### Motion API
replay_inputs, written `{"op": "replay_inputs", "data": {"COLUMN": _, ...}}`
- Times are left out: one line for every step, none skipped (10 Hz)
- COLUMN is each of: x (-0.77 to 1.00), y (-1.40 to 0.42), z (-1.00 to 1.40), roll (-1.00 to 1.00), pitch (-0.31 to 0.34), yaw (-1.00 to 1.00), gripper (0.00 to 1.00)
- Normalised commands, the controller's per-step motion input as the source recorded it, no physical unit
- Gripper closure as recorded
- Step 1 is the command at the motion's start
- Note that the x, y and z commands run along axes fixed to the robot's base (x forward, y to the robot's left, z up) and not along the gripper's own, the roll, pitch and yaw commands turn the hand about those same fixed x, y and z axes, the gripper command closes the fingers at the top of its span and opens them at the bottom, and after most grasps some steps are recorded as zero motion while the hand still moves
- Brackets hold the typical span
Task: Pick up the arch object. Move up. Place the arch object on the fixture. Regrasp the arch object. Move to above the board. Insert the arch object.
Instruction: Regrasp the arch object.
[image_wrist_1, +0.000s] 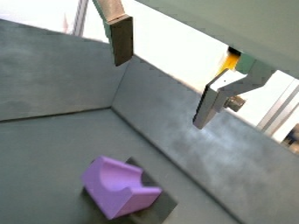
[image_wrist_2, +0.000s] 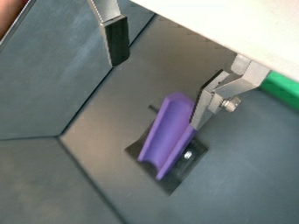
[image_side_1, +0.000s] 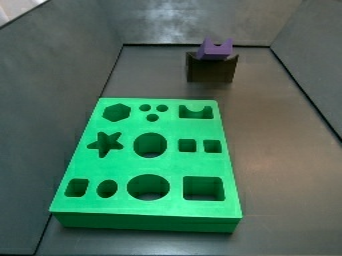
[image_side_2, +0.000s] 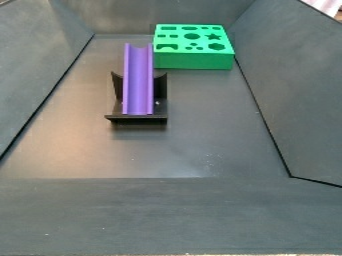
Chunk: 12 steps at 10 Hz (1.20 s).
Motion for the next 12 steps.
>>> {"op": "replay_inputs", "data": {"x": 0.11, "y": -0.05, "z": 0.0, "roll": 1.0, "pitch": 0.215, "yaw": 0.17, "gripper": 0.0}}
{"op": "replay_inputs", "data": {"x": 0.11, "y": -0.05, "z": -0.01, "roll": 1.0, "pitch": 0.236, "yaw": 0.23, "gripper": 0.0}}
{"op": "replay_inputs", "data": {"x": 0.11, "y": -0.05, "z": -0.01, "roll": 0.89, "pitch": 0.223, "yaw": 0.26, "gripper": 0.0}}
{"op": "replay_inputs", "data": {"x": 0.11, "y": -0.06, "z": -0.01, "roll": 0.65, "pitch": 0.174, "yaw": 0.27, "gripper": 0.0}}
{"op": "replay_inputs", "data": {"x": 0.12, "y": -0.06, "z": -0.01, "roll": 0.53, "pitch": 0.147, "yaw": 0.27, "gripper": 0.0}}
{"op": "replay_inputs", "data": {"x": 0.11, "y": -0.05, "z": 0.0, "roll": 0.32, "pitch": 0.094, "yaw": 0.27, "gripper": 0.0}}
{"op": "replay_inputs", "data": {"x": 0.1, "y": -0.04, "z": 0.0, "roll": 0.23, "pitch": 0.052, "yaw": 0.26, "gripper": 0.0}}
{"op": "replay_inputs", "data": {"x": 0.09, "y": -0.05, "z": -0.01, "roll": 0.19, "pitch": 0.007, "yaw": 0.23, "gripper": 0.0}}
{"op": "replay_inputs", "data": {"x": 0.09, "y": -0.05, "z": -0.01, "roll": 0.18, "pitch": -0.003, "yaw": 0.22, "gripper": 0.0}}
{"op": "replay_inputs", "data": {"x": 0.04, "y": 0.04, "z": -1.0, "roll": 0.21, "pitch": -0.085, "yaw": 0.12, "gripper": 0.0}}
{"op": "replay_inputs", "data": {"x": 0.04, "y": 0.04, "z": -1.0, "roll": 0.2, "pitch": -0.092, "yaw": 0.09, "gripper": 0.0}}
{"op": "replay_inputs", "data": {"x": 0.05, "y": 0.04, "z": -1.0, "roll": 0.16, "pitch": -0.115, "yaw": 0.05, "gripper": 0.0}}
